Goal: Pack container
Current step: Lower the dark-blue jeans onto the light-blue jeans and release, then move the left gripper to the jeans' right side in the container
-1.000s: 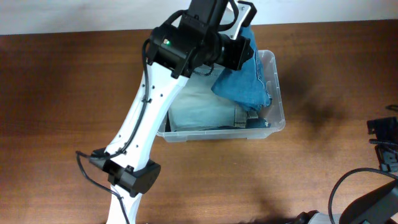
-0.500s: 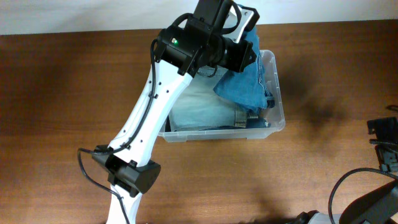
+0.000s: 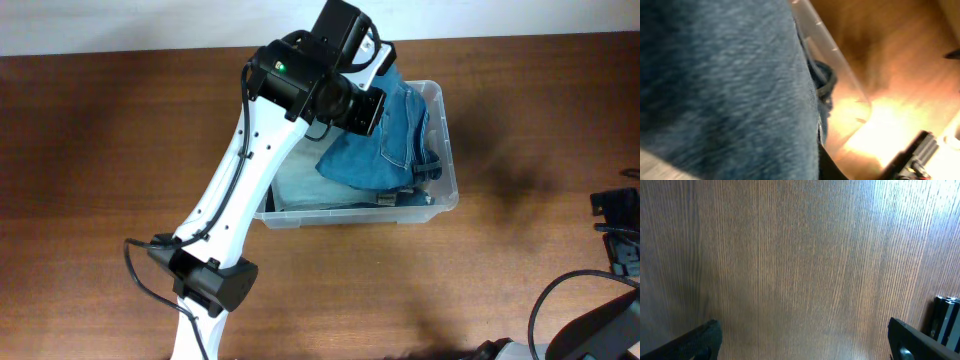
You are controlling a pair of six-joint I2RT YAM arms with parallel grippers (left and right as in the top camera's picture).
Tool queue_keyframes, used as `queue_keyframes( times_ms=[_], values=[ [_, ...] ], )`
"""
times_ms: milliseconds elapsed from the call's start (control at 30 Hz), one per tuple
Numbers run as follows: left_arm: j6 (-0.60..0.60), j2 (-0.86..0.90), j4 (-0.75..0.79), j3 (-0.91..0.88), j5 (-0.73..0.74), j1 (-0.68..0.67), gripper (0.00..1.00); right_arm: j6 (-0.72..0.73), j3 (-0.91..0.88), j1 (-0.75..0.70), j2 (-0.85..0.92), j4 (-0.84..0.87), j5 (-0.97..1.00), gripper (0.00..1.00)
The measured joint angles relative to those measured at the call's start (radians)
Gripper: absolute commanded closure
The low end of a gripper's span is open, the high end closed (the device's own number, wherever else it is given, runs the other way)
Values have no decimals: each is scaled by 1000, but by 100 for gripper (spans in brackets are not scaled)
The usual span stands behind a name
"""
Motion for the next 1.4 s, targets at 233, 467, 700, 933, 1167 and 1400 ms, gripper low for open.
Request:
queue_keyframes(
  times_ms=[233, 467, 700, 933, 1167, 1400],
  values=[
    [3, 0, -49, 0, -55, 39, 58, 0, 0, 0, 0, 0, 0, 2],
    [10, 2, -85, 0, -78, 114, 41, 0, 0, 0, 0, 0, 0, 2],
    [13, 38, -87, 0, -154, 137, 16, 0, 0, 0, 0, 0, 0, 2],
    [10, 40, -84, 0, -276, 140, 1, 0, 0, 0, 0, 0, 0, 2],
    [10, 40, -36, 0, -323, 165, 16, -1, 0, 0, 0, 0, 0, 2],
    [12, 56, -38, 0, -338, 198, 66, 0, 0, 0, 0, 0, 0, 2]
  ],
)
